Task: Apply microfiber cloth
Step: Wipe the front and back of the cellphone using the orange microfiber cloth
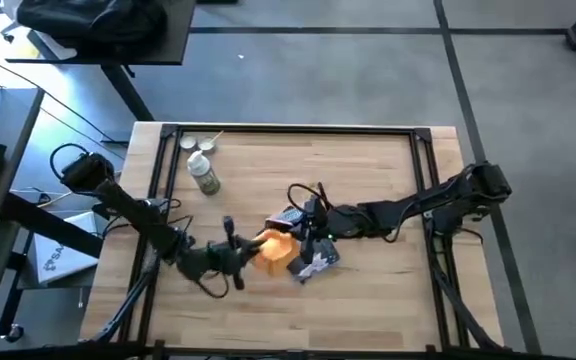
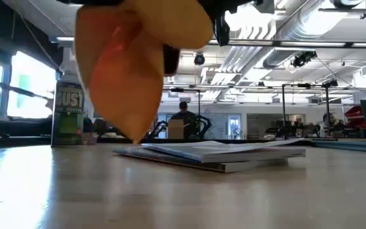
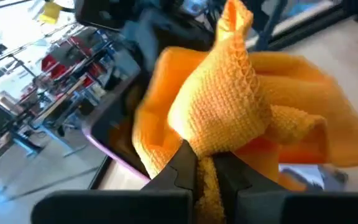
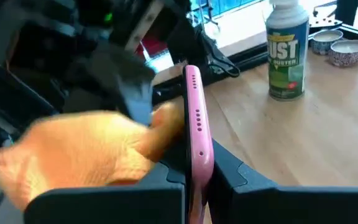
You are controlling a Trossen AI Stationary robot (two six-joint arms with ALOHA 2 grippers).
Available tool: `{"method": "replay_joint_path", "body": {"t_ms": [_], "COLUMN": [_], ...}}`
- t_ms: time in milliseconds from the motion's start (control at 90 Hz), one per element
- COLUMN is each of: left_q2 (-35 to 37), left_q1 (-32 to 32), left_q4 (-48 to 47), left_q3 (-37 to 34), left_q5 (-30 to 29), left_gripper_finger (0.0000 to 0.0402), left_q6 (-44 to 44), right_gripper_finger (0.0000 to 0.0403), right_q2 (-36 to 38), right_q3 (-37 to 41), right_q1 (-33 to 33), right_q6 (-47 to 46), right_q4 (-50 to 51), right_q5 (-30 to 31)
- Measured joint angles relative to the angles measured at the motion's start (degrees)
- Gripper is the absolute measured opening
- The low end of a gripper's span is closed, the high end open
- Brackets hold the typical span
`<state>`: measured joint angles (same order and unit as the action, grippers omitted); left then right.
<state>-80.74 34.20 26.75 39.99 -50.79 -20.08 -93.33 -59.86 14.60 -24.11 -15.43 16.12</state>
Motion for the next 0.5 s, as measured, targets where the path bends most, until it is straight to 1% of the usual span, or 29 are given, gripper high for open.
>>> {"method": "replay_joint_path", "body": {"t_ms": [78,178,244,333,378,433,500], "left_q2": [-0.07,-0.07,-0.10,-0.10,-0.07,-0.07,0.07], "left_q1": [-2.92,-5.20,-6.21,-7.15,-7.24,-7.01,-6.78], "left_q4": [0.80,3.23,5.62,7.59,7.82,8.76,10.04], "left_q3": [0.00,0.00,-0.08,-0.09,-0.10,-0.09,0.25], "left_q5": [1.68,3.15,6.37,11.72,13.45,14.36,13.93], "left_gripper_finger": [0.0000,0.0000,0.0000,0.0000,0.0000,0.0000,0.0000], "left_q6": [-0.57,-3.16,-5.16,-8.66,-10.72,-12.13,-13.71], "right_gripper_finger": [0.0000,0.0000,0.0000,0.0000,0.0000,0.0000,0.0000], "right_q2": [-0.23,-0.19,-0.21,-0.23,-0.23,-0.32,-0.50], "right_q3": [0.03,0.04,0.04,0.04,0.02,0.02,0.02], "right_q1": [0.67,1.49,2.17,2.92,3.21,3.50,3.80], "right_q6": [0.61,0.58,0.16,0.44,0.26,-0.50,-0.80], "right_q4": [0.04,0.37,0.92,1.34,1.84,2.38,2.69], "right_q5": [0.89,2.64,3.21,2.00,1.50,1.46,1.17]}}
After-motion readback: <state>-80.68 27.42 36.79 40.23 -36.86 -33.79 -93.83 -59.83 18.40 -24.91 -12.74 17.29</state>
